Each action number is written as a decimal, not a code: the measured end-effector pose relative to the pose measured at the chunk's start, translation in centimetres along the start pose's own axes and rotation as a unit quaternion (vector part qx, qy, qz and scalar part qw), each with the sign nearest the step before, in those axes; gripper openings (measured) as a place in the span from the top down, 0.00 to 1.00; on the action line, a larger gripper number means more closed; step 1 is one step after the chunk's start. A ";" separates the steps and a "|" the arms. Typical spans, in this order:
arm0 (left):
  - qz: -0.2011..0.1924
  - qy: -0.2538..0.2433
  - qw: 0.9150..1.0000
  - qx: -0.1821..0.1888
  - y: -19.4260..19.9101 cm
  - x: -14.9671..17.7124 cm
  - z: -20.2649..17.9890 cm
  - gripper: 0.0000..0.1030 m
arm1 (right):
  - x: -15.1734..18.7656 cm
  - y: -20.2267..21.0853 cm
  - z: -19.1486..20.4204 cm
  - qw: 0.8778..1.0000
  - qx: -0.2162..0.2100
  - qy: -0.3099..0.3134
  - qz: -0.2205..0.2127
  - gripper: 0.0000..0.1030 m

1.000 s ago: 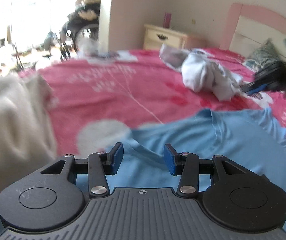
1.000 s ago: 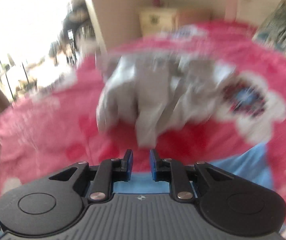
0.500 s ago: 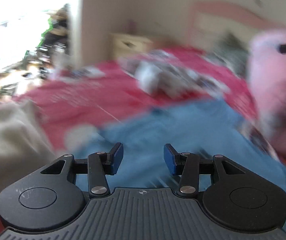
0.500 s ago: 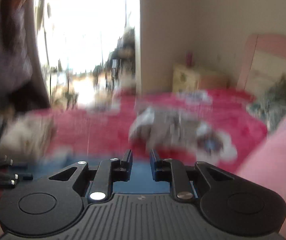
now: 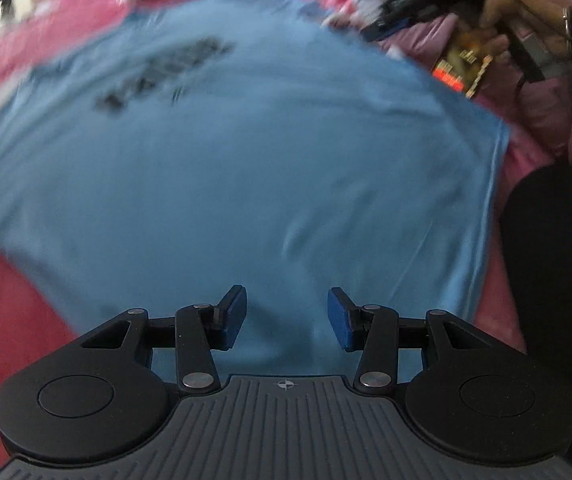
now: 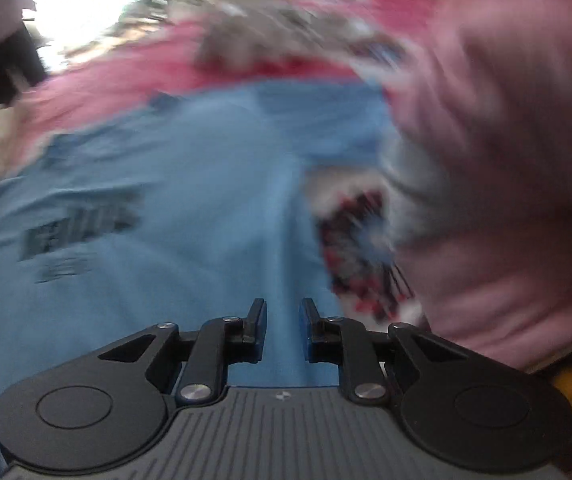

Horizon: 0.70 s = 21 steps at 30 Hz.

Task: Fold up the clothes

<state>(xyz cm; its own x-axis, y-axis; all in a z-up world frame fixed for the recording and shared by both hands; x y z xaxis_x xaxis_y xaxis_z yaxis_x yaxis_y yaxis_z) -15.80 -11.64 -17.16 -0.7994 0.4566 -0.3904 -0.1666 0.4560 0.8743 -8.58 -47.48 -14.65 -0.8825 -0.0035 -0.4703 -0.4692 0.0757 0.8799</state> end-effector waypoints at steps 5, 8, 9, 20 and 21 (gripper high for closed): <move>-0.026 0.059 0.998 0.003 1.8 0.2 3.6 0.57 | 0.6 0.7 0.2 0.999 0.041 -0.008 -0.021 0.82; -0.055 0.126 0.991 -0.005 4.2 -0.4 6.9 0.57 | -0.9 3.9 3.9 0.995 0.036 0.046 -0.086 0.81; -0.069 0.147 0.987 -0.018 4.8 -0.8 8.6 0.57 | -1.4 4.9 5.5 0.991 0.028 0.068 -0.109 0.81; -0.205 0.374 0.895 -0.132 11.1 -4.4 28.5 0.57 | -3.0 9.0 36.6 0.861 -0.195 0.392 -0.258 0.62; -0.215 0.383 0.890 -0.127 11.3 -5.0 29.6 0.56 | -2.3 8.8 38.9 0.848 -0.207 0.413 -0.259 0.62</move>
<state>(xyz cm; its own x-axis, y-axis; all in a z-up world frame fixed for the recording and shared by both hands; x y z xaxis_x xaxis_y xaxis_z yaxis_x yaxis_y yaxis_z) 3.33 13.82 -13.88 -0.7728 -0.4166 -0.4788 -0.5995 0.2316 0.7661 -9.37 -8.00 -8.46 -0.1951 -0.6403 -0.7429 -0.6218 -0.5051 0.5986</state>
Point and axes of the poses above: each gripper's, at about its wrist camera, not at the fingertips, and y roughly against the way its jaws point, z to its left, x to its underside, the point moved 6 cm from there along -y, roughly the way its jaws point, and after that the axes turned 14 degrees about y, right-handed, at the moved point
